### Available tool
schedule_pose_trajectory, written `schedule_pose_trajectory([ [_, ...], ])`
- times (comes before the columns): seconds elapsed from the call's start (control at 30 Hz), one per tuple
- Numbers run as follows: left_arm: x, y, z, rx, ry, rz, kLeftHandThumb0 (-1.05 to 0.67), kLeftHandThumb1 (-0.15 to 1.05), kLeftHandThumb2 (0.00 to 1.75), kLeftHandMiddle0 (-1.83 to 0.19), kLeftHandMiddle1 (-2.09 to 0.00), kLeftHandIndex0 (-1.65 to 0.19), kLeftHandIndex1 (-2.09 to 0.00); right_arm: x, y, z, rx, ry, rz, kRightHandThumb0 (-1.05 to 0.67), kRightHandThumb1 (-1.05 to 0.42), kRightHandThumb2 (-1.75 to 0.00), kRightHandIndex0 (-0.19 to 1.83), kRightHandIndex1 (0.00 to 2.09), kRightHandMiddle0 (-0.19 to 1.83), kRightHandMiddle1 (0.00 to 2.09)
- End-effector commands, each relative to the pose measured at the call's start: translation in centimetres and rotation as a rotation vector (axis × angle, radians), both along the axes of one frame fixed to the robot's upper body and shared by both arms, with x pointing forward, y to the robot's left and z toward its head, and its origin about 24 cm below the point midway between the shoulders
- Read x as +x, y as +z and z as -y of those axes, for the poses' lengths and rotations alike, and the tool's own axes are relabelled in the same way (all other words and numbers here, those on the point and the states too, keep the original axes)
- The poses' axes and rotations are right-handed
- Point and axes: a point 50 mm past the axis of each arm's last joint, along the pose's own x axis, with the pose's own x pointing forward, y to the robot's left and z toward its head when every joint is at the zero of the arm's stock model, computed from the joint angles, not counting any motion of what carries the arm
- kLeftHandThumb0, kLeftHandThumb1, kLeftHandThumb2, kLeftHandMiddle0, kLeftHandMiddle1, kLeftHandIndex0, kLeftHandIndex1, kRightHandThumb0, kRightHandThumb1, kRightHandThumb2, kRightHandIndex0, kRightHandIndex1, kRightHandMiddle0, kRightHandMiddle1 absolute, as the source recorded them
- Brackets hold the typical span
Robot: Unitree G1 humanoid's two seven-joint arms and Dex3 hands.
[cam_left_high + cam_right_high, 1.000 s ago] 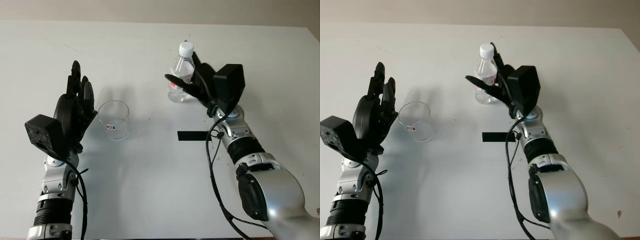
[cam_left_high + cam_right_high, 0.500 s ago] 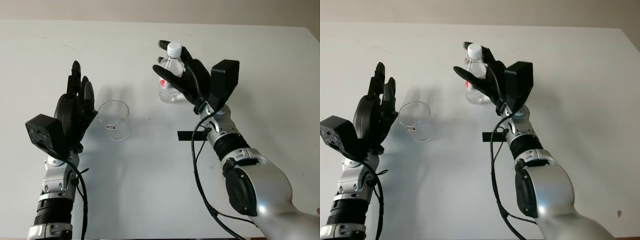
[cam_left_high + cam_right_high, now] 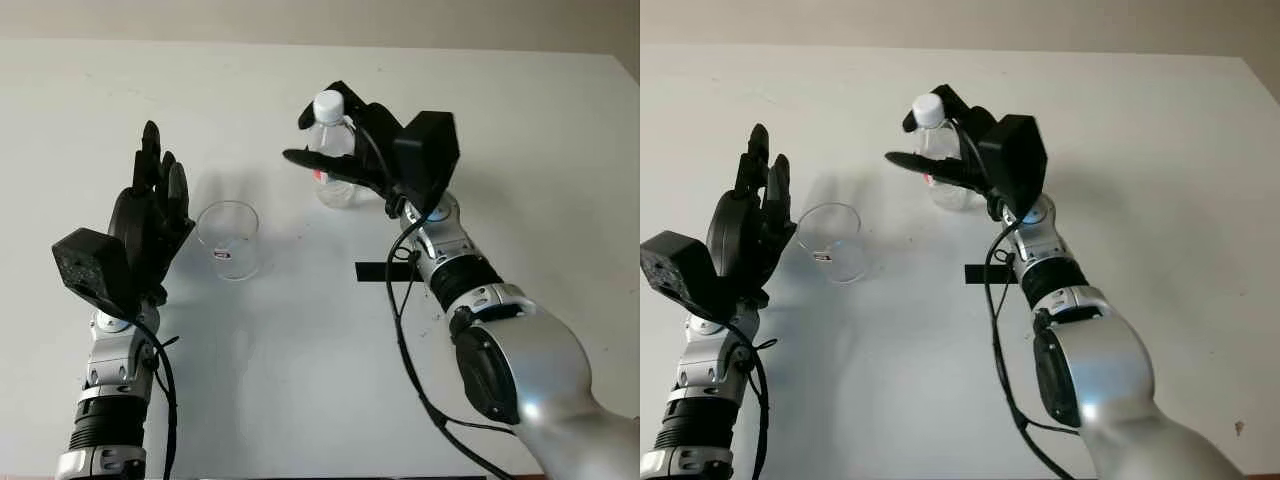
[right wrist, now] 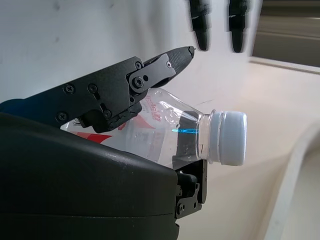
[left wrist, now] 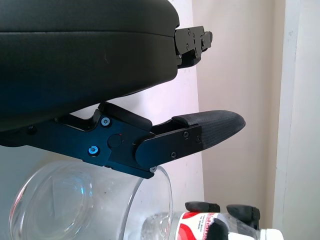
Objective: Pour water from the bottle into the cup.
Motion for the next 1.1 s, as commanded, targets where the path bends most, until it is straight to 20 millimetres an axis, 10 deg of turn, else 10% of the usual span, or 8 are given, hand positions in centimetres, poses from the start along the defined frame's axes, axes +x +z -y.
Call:
schedule_pose_trajectory([
  [0.0,0.3,0.6,0.1,-0.007,0.003,0.026,-0.75,1.05,0.64,0.08,-0.06,0.11,-0.06,0.2,0.9,0.1,-0.057,-0.022,0.054,-0.16,-1.04,-0.07,1.12,2.09,1.20,2.09],
  [0.67,0.8,0.6,0.1,-0.045,0.030,0.042,-0.59,1.05,0.71,0.06,-0.06,0.09,-0.06,-0.9,5.3,-4.8,-0.500,-0.046,0.598,-0.09,-1.04,-0.11,0.85,2.09,0.36,2.09],
  [1.07,1.5,0.5,-1.5,-0.023,0.058,0.020,-0.49,1.05,0.65,0.11,-0.05,0.12,-0.05,-1.7,5.4,-6.2,-0.547,0.022,0.724,-0.08,-1.01,-0.10,0.87,2.09,0.43,2.09],
])
